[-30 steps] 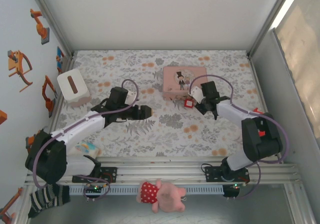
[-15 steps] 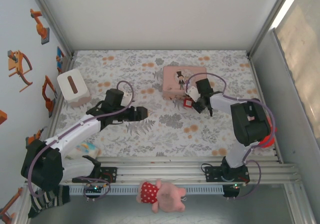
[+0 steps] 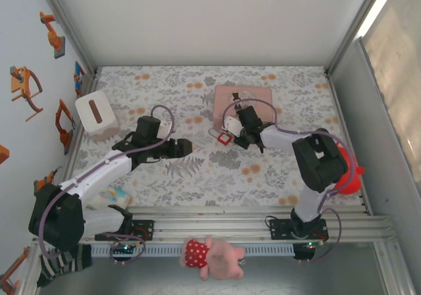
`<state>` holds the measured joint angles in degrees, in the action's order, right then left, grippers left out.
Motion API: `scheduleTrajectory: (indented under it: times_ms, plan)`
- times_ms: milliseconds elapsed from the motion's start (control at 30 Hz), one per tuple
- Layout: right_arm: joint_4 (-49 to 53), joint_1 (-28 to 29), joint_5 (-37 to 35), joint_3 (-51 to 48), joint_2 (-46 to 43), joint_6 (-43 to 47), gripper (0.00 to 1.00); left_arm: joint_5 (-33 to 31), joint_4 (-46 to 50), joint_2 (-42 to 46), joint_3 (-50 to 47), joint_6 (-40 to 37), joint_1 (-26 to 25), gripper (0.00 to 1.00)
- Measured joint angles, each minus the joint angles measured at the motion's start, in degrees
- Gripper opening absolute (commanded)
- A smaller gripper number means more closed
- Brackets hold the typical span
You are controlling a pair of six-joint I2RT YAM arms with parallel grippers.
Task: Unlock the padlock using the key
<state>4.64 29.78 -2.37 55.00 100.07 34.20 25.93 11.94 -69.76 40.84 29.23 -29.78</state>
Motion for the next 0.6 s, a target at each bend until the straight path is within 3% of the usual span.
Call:
scheduleTrajectory:
  times_ms: [33, 100, 133, 167, 233, 367, 600]
  plan:
    - [-0.3, -0.2, 0.1, -1.2, -2.2, -0.5, 0.1, -0.3, 0.1, 0.2, 0.0, 0.0, 0.2, 0.7]
    - [-1.7, -0.4, 0.4, -3.6, -8.2, -3.0, 0.42, -1.7, 0.5, 1.3, 0.0, -0.2, 1.0, 0.76]
    - [-2.7, -0.4, 0.3, -4.6, -11.0, -4.4, 0.74, -2.6, 0.7, 1.9, 0.0, -0.3, 1.5, 0.82]
    - [-4.4, -0.5, 0.1, -5.9, -14.5, -6.3, 0.99, -4.2, 1.0, 2.8, -0.1, -0.6, 2.1, 0.89]
    - [-8.4, -0.6, -0.7, -8.8, -20.5, -9.9, 0.99, -8.2, 1.7, 5.0, -0.1, -1.2, 3.1, 0.99]
    - [-15.6, -3.5, -2.5, -16.4, -30.5, -18.6, 0.99, -21.3, 3.4, 11.7, -0.3, -3.0, 4.9, 0.96]
    - [-21.3, -19.8, -3.6, -27.7, -38.3, -33.7, 0.99, -45.7, 0.0, 23.9, -7.4, -9.0, 10.7, 0.96]
